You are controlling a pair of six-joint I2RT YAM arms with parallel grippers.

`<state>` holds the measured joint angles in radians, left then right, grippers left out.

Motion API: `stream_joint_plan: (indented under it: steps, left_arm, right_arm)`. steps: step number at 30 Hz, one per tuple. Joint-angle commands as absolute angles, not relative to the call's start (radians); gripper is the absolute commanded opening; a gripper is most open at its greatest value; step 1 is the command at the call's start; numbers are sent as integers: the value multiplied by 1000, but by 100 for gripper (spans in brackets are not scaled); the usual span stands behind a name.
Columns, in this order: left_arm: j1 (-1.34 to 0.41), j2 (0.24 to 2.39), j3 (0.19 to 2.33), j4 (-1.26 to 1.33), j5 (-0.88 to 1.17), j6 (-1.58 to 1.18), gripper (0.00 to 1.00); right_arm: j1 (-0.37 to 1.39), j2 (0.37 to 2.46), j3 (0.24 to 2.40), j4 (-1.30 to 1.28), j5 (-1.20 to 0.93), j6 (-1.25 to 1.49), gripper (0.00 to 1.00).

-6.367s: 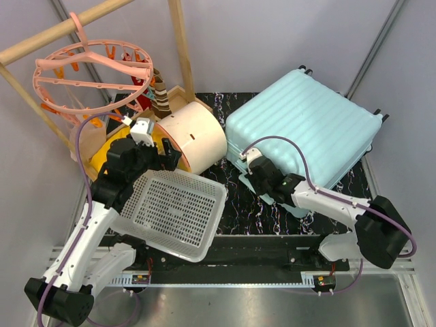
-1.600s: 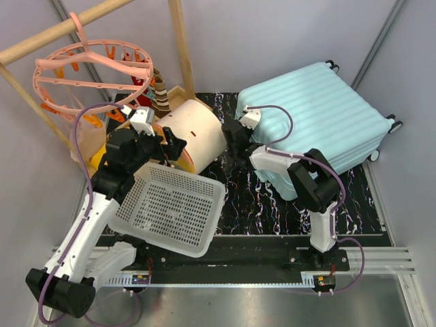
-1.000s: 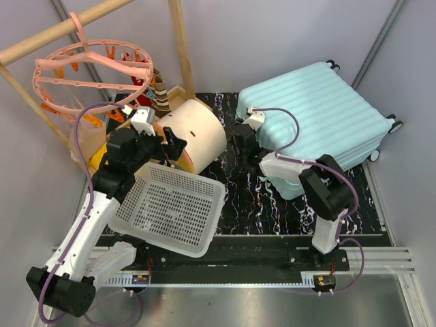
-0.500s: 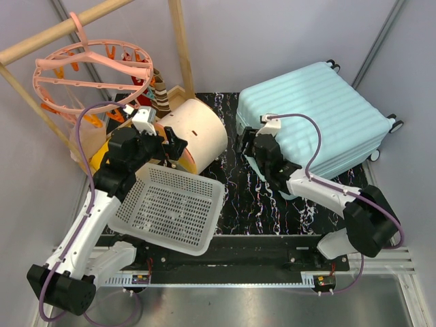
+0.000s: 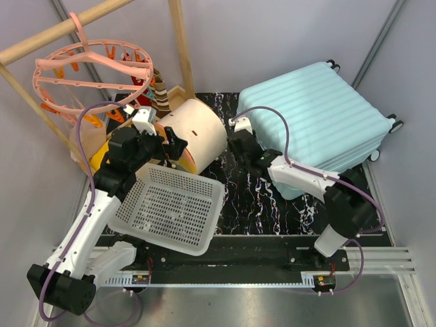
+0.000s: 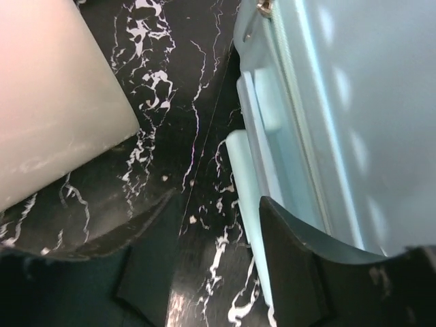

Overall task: Open, take out, and arrange the luggage
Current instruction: Unzip the luggage at the center of the board.

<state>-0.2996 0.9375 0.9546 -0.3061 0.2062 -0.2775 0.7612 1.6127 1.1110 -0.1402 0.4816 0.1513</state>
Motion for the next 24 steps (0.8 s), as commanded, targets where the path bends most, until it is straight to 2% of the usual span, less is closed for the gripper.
stream_joint_plan:
  steps: [1, 6, 11, 19, 24]
  left_arm:
    - [-295, 927, 954, -273, 216, -259, 99]
    - [-295, 923, 956, -275, 203, -253, 99]
    - [-295, 920, 956, -278, 199, -247, 99]
    - [-295, 922, 951, -267, 222, -249, 99]
    - [-296, 922, 946, -261, 239, -253, 99]
  right_arm:
    - [764, 1741, 1250, -205, 546, 54, 57]
    - [762, 1819, 1298, -212, 643, 17, 54]
    - [762, 1792, 1278, -207, 658, 21, 53]
    - [764, 1622, 1175, -144, 538, -34, 54]
    - [727, 1658, 1178, -150, 509, -46, 54]
